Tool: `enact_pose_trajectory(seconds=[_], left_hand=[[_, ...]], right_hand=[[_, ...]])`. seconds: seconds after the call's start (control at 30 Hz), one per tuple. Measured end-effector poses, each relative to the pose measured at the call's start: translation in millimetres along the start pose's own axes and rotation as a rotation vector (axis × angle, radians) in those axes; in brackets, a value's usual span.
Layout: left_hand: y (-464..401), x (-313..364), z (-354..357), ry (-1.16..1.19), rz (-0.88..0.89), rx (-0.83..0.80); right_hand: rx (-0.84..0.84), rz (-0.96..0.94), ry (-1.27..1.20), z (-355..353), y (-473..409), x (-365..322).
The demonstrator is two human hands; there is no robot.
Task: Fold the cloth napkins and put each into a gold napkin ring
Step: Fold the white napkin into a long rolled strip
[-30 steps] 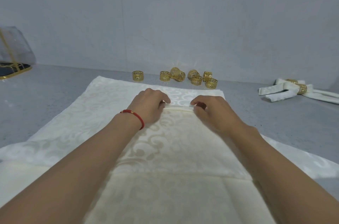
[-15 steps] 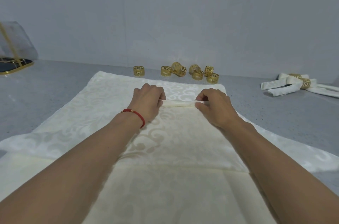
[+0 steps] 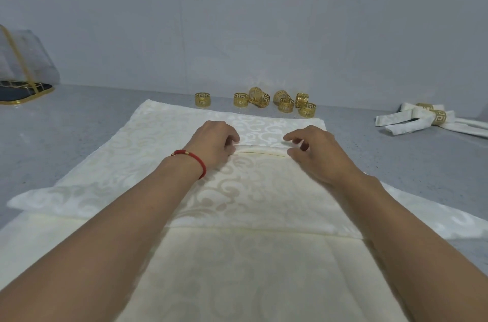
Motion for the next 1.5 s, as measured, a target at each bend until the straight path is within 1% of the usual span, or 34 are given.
enact_pose_trajectory(seconds=[0.07, 0.13, 0.23, 0.3, 0.37, 0.43, 0.5, 0.57, 0.63, 0.7, 0.77, 0.83, 0.93, 1.03, 1.1, 1.17, 1.27, 1.37, 1.43, 1.5], left_hand=[[-0.8, -0.1, 0.4, -0.029, -0.013, -0.022], [-0.2, 2.6, -1.4, -0.065, -0.004, -0.017], [3.6, 14.3, -3.7, -0.249, 0.092, 0.028], [5.9, 20.4, -4.6, -0.305, 0.169, 0.054], [6.5, 21.9, -5.1, -0.302, 0.232, 0.016], [7.7, 23.6, -4.6, -0.316, 0.278, -0.066], [9.4, 21.4, -5.3, -0.279, 0.249, -0.162], [10.7, 17.9, -9.6, -0.186, 0.184, -0.194], [11.7, 14.8, -14.1, -0.091, 0.133, -0.166], [12.5, 12.5, -14.4, -0.054, 0.104, -0.15], [13.2, 10.3, -9.8, -0.076, 0.086, -0.173], [12.5, 8.6, -7.3, -0.087, 0.066, -0.186], [12.0, 11.2, -10.2, -0.103, 0.065, -0.143], [12.6, 18.2, -11.9, -0.209, 0.132, -0.096], [14.7, 21.0, -10.3, -0.206, 0.174, -0.158], [17.3, 20.4, -11.0, -0.215, 0.183, -0.244], [19.6, 19.2, -17.9, -0.135, 0.136, -0.282], [18.5, 14.5, -21.1, -0.026, 0.094, -0.242], [18.2, 9.5, -17.7, -0.03, 0.064, -0.254], [17.4, 6.8, -13.1, -0.067, 0.036, -0.281]], right_hand=[[-0.026, 0.001, 0.012, -0.4, -1.9, 4.1], [-0.05, -0.044, 0.091, -2.2, -2.0, -0.1], [-0.042, -0.095, 0.214, -3.8, 0.0, -10.1], [-0.007, -0.138, 0.27, -6.4, 1.4, -16.0], [-0.015, -0.176, 0.3, -7.5, 1.7, -19.8], [-0.083, -0.185, 0.315, -6.9, 1.2, -21.5], [-0.179, -0.151, 0.32, -6.3, 0.5, -21.5], [-0.215, -0.101, 0.276, -7.7, 1.5, -20.2], [-0.157, -0.092, 0.188, -9.8, 2.5, -17.9], [-0.104, -0.084, 0.114, -9.9, 3.9, -11.9], [-0.126, -0.071, 0.068, -7.2, 5.0, -6.8], [-0.146, -0.074, 0.077, -7.0, 4.0, -4.0], [-0.131, -0.103, 0.14, -8.2, 4.9, -9.0], [-0.091, -0.146, 0.197, -10.1, 6.5, -17.2], [-0.121, -0.172, 0.221, -11.1, 5.5, -20.2], [-0.204, -0.166, 0.251, -9.0, 5.6, -21.6], [-0.313, -0.114, 0.245, -10.2, 7.3, -19.5], [-0.282, -0.105, 0.175, -16.7, 7.8, -19.2], [-0.243, -0.102, 0.13, -17.3, 6.8, -17.4], [-0.243, -0.093, 0.12, -14.1, 7.3, -14.6]])
Point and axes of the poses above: each hand's wrist, its own y-axis away from the middle knuckle, its own z-axis out of the palm, x = y × z, the point moved 7 cm from there along -y, towards the middle knuckle, and after that the axes turned 3 degrees about x, right-handed, at the moved point
